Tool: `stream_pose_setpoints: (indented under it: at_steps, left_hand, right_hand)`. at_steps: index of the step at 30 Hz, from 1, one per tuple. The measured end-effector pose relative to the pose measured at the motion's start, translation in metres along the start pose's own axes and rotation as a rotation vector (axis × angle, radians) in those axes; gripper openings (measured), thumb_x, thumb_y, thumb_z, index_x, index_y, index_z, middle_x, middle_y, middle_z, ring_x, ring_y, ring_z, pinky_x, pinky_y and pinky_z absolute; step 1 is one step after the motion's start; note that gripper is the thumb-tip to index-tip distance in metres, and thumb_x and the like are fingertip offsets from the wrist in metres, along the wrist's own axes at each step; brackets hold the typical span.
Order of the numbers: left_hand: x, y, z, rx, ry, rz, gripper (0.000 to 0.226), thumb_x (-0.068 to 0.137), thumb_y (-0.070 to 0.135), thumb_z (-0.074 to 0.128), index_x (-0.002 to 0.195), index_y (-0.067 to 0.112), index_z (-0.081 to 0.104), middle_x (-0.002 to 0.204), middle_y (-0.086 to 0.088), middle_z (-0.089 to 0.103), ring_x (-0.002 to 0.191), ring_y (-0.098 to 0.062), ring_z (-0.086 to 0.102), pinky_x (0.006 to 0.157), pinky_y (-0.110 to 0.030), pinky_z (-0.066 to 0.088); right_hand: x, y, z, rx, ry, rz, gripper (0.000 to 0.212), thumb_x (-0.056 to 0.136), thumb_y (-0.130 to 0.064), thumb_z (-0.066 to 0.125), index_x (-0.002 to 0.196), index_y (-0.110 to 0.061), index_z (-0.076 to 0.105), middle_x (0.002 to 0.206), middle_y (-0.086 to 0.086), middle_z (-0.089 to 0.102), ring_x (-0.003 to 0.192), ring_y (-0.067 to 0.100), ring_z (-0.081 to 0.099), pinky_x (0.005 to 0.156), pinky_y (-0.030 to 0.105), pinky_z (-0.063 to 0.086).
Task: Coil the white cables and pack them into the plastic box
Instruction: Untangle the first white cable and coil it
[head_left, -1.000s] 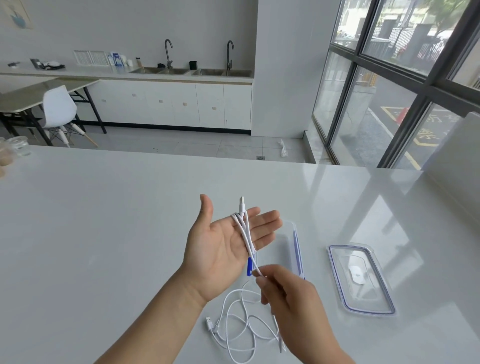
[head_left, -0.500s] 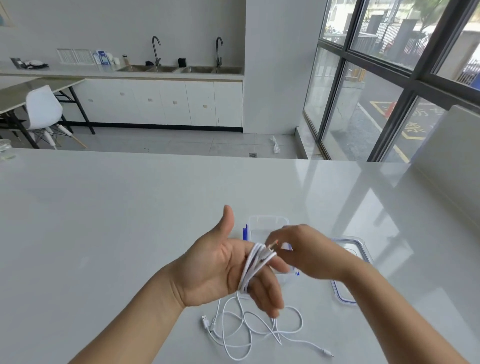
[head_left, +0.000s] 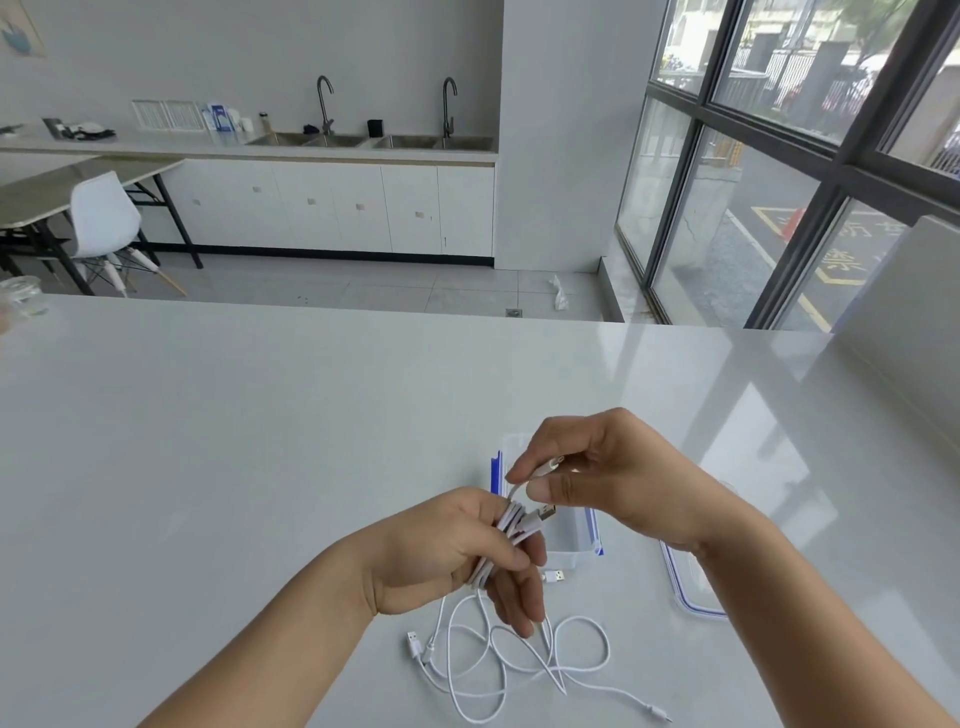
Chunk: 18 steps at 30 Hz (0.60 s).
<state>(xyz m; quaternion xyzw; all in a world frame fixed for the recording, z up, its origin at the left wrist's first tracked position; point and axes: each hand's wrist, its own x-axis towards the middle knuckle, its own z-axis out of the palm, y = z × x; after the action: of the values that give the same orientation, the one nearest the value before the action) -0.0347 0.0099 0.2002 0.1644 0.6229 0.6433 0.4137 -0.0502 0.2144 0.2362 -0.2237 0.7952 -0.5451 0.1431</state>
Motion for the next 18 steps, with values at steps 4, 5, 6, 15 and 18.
stream_pose_setpoints:
  at_steps: [4, 5, 6, 15, 18]
  left_hand:
    - [0.003, 0.000, 0.000, -0.040, 0.009, 0.012, 0.012, 0.087, -0.003, 0.048, 0.087, 0.001, 0.060, 0.080, -0.024, 0.071, 0.069, -0.034, 0.070, 0.074, -0.040, 0.052]
    - [0.004, 0.000, 0.000, -0.050, 0.012, 0.013, 0.013, 0.085, -0.003, 0.048, 0.085, 0.001, 0.060, 0.080, -0.025, 0.071, 0.070, -0.035, 0.070, 0.074, -0.041, 0.051]
    - [0.005, 0.000, 0.000, -0.061, 0.014, 0.014, 0.014, 0.084, -0.003, 0.048, 0.082, 0.002, 0.061, 0.080, -0.025, 0.071, 0.070, -0.035, 0.070, 0.075, -0.041, 0.051]
    - [0.007, 0.002, -0.001, -0.127, -0.037, -0.003, 0.021, 0.083, -0.007, 0.046, 0.085, 0.003, 0.064, 0.084, -0.023, 0.073, 0.074, -0.035, 0.072, 0.076, -0.040, 0.053]
    - [0.009, 0.003, 0.001, -0.169, -0.099, -0.059, 0.023, 0.086, -0.005, 0.046, 0.096, -0.003, 0.066, 0.092, -0.023, 0.074, 0.081, -0.034, 0.074, 0.082, -0.041, 0.055]
  right_hand:
    - [-0.003, 0.005, 0.005, -0.055, 0.015, -0.073, 0.008, 0.085, -0.010, 0.078, 0.091, -0.014, 0.081, 0.117, -0.007, 0.071, 0.109, 0.006, 0.069, 0.097, 0.024, 0.051]
    - [-0.004, 0.007, 0.008, -0.090, 0.009, -0.094, 0.008, 0.086, -0.011, 0.077, 0.092, -0.015, 0.080, 0.121, -0.008, 0.071, 0.112, 0.005, 0.067, 0.099, 0.025, 0.051]
    - [-0.006, 0.009, 0.010, -0.147, 0.008, -0.130, 0.008, 0.086, -0.011, 0.077, 0.092, -0.016, 0.080, 0.122, -0.008, 0.072, 0.113, 0.004, 0.067, 0.099, 0.027, 0.051]
    - [-0.010, 0.025, 0.017, -0.297, 0.078, -0.407, 0.025, 0.087, 0.007, 0.066, 0.097, -0.010, 0.081, 0.109, 0.002, 0.075, 0.098, 0.014, 0.072, 0.081, 0.031, 0.058]
    - [-0.008, 0.033, 0.015, -0.230, 0.093, -0.410, 0.020, 0.086, 0.007, 0.071, 0.094, -0.009, 0.081, 0.098, 0.003, 0.073, 0.088, 0.019, 0.072, 0.077, 0.034, 0.057]
